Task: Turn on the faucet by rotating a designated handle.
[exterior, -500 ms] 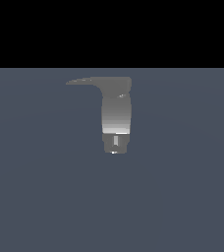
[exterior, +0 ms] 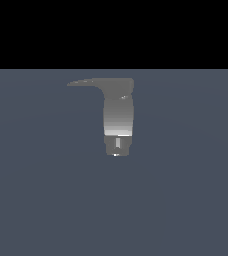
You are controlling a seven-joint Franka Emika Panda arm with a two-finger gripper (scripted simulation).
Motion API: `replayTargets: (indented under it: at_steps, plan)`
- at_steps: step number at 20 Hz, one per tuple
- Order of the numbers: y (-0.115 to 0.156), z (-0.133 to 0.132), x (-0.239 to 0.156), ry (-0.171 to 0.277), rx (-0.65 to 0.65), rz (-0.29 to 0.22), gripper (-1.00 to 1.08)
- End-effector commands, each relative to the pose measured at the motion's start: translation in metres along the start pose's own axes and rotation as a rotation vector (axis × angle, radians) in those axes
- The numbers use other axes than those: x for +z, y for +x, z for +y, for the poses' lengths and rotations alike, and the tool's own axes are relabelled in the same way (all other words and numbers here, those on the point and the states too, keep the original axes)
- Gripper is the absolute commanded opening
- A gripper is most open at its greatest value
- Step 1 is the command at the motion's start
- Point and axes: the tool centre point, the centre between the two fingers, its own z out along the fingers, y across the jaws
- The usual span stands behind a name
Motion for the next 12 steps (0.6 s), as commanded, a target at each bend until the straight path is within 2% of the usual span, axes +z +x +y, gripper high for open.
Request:
replayTargets:
  at_steps: [1, 12]
  plan:
    - [0.002, -0.005, 0.003, 0.0, 0.021, 0.0, -1.0]
    - [0.022, -0.042, 0.028, 0.003, 0.201, 0.0, -1.0]
